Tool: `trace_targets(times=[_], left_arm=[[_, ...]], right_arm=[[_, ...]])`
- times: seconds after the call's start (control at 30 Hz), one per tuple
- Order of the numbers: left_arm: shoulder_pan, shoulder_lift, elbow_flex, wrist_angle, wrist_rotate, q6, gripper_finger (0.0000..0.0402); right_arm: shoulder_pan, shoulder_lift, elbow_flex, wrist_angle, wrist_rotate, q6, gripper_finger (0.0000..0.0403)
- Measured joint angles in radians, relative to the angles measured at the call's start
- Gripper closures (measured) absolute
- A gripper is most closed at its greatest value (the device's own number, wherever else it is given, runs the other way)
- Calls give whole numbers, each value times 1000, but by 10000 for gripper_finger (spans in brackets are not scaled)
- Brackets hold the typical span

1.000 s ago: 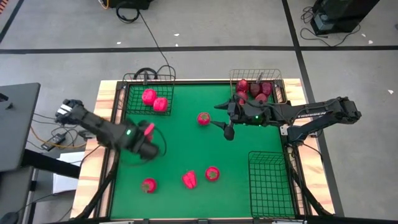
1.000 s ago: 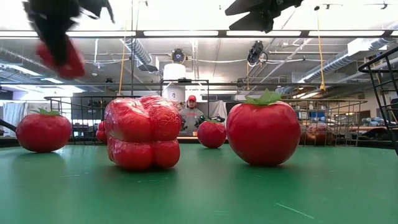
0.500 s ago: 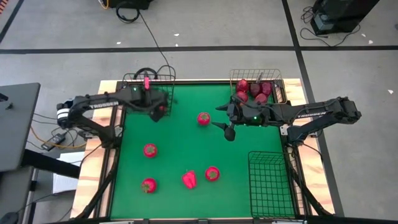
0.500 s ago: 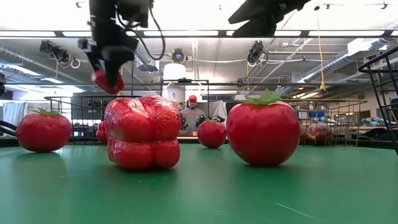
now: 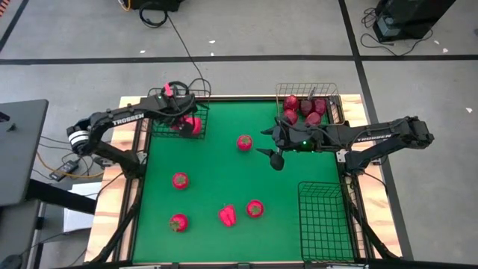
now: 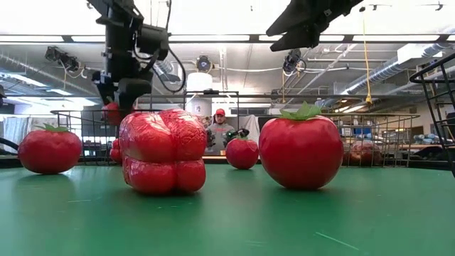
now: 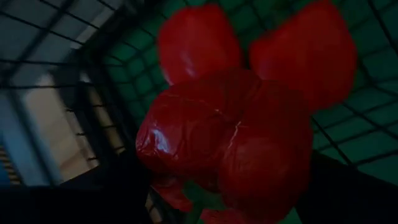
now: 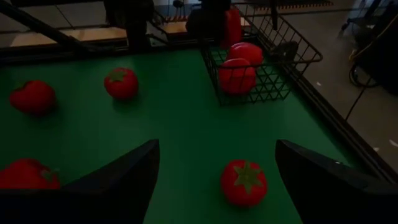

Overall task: Sort produce into baskets
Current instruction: Put the red bell pepper into the top black wire basket

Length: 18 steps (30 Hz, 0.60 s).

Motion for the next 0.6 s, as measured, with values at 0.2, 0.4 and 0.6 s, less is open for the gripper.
trace_targets(times=[0.2, 0.4, 0.6], left_arm=[[27, 0, -37, 45, 73, 54, 78], [27, 0, -41, 82, 74, 55, 29], [27, 0, -19, 29, 74, 68, 14]], right_arm=[[-3, 0, 0, 5, 1, -8, 74], [-16, 0, 0, 4, 4, -10, 74], [-15, 0, 0, 3, 3, -12, 74]])
